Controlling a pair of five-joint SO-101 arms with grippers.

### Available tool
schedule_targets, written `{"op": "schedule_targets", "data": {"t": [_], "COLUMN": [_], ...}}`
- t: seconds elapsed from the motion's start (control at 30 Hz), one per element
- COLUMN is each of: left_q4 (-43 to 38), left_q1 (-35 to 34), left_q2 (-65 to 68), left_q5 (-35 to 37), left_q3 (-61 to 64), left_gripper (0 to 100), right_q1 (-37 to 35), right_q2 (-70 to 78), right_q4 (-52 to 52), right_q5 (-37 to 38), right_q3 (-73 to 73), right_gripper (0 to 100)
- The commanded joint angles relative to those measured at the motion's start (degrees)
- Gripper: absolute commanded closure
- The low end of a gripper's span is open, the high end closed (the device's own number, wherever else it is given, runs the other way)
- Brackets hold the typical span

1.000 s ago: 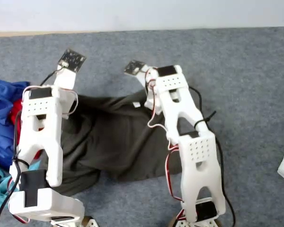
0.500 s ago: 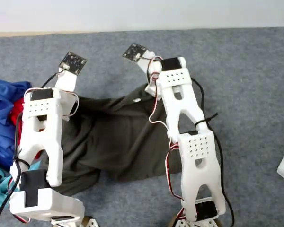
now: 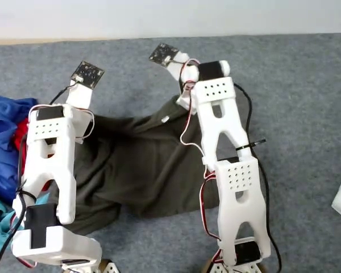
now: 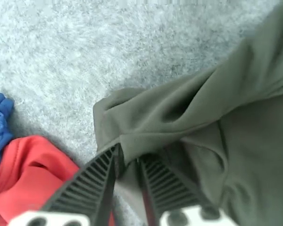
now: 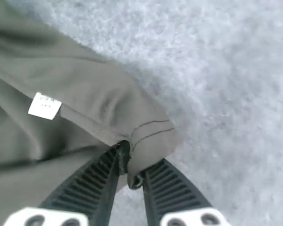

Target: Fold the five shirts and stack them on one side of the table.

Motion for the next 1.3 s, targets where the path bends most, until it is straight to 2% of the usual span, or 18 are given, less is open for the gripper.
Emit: {"op": "schedule_targets", "data": {"t": [0.0, 0.23, 0.53, 0.63, 0.7, 0.77, 1.0, 1.13, 1.27], "left_q4": [-1.0, -0.6, -0.6, -0.6, -0.6, -0.6, -0.9, -0.9, -0.9], "left_q1": [-0.1, -0.2, -0.1, -0.1, -0.1, -0.1, 0.1, 1.0, 1.5], "left_q2": [-1.1, -1.0, -0.9, -0.7, -0.7, -0.7, -0.6, -0.6, -0.6], "left_q5": [0.5, 0.5, 0.5, 0.5, 0.5, 0.5, 0.5, 0.5, 0.5], "left_q3": [-2.2, -1.8, -1.8, -1.8, -1.8, -1.8, -1.8, -1.8, -1.7], "left_gripper": [100, 100, 100, 100, 100, 100, 100, 100, 100], "right_q1": [1.9, 2.5, 8.2, 10.0, 10.7, 10.7, 7.4, 3.6, 1.4], "right_q2": [-4.2, -4.2, -1.6, -2.0, -3.4, -5.0, -8.9, -7.4, -4.0], "right_q4": [1.4, 11.2, 10.8, 10.9, 10.8, 10.9, 11.0, 10.5, 7.1], "right_q5": [0.4, 1.4, 6.8, 5.9, 2.7, 3.0, 5.8, 9.1, 9.2], "right_q3": [-3.4, -2.6, 6.0, 6.0, 6.0, 6.0, 6.3, 6.1, 6.0], "right_gripper": [98.7, 98.7, 97.4, 86.5, 77.7, 73.0, 72.8, 72.8, 72.8]}}
